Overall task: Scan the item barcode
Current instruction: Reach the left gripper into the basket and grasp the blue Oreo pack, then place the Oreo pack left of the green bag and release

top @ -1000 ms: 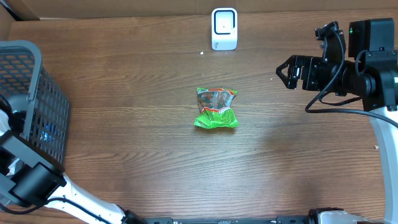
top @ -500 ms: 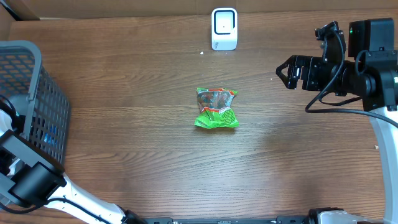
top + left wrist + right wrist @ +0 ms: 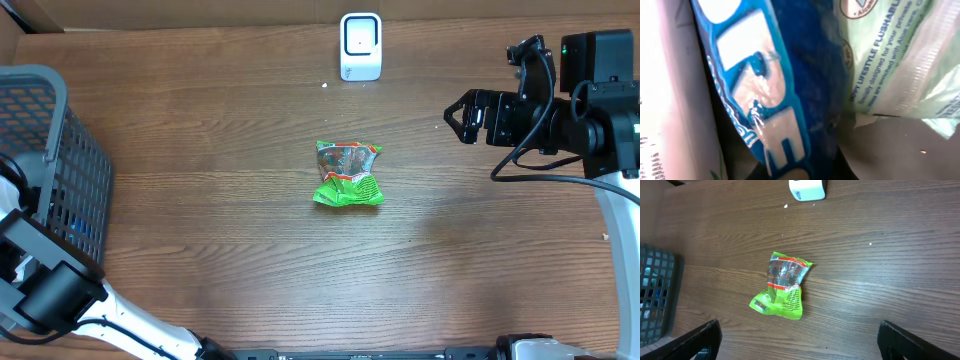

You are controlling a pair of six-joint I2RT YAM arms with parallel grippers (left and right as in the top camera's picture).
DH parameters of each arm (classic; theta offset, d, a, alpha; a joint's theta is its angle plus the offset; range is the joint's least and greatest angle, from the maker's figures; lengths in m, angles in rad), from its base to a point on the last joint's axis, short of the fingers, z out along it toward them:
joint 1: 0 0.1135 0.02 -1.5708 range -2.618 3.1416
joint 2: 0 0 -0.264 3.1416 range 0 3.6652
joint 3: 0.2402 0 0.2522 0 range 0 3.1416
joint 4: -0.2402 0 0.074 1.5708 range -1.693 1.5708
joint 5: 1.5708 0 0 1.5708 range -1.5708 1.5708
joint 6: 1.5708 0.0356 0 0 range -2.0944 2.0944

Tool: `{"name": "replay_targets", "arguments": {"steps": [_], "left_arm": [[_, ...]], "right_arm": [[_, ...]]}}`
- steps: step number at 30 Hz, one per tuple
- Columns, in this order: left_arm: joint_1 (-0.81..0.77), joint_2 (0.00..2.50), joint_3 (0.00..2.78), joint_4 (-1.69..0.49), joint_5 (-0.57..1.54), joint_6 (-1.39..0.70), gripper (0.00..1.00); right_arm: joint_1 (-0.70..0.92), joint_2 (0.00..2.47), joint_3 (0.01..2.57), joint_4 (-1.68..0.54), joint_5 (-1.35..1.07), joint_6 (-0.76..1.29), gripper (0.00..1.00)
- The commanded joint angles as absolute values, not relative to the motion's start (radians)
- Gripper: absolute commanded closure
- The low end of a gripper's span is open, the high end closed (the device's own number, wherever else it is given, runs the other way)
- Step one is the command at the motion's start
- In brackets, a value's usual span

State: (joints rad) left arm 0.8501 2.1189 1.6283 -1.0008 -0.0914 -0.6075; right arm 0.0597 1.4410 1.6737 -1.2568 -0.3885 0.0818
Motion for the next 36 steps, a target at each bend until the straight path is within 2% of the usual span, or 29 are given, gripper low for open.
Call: {"name": "replay_targets", "arguments": {"steps": [1, 9, 16, 24, 28, 31, 36], "left_arm": [[0.844, 2.14, 1.592, -1.013, -0.096, -0.613, 0.96], [0.844, 2.131, 1.62, -1.046, -0.077, -0.605, 0.96], [0.844, 2.049, 1.85, -1.225, -0.077, -0.551, 0.96], [0.841, 1.873, 2.08, -1.323, -0.01, -0.474, 0.96], [0.823, 1.689, 2.152, -1.325, 0.126, -0.403, 0.96], [0.779, 1.607, 2.155, -1.319, 0.213, -0.341, 0.96], [0.519, 1.517, 2.155, -1.361, 0.259, -0.229, 0.96]], "right_arm": [[0.062, 1.437, 1.694, -1.242, -0.398, 0.086, 0.0], [0.062, 1.437, 1.694, -1.232, -0.402, 0.111, 0.0], [0.062, 1.437, 1.695, -1.229, -0.402, 0.111, 0.0], [0.062, 1.437, 1.695, -1.229, -0.403, 0.112, 0.0], [0.062, 1.437, 1.694, -1.229, -0.403, 0.111, 0.0], [0.062, 1.437, 1.694, -1.229, -0.402, 0.111, 0.0], [0.062, 1.437, 1.694, -1.229, -0.402, 0.111, 0.0]]}}
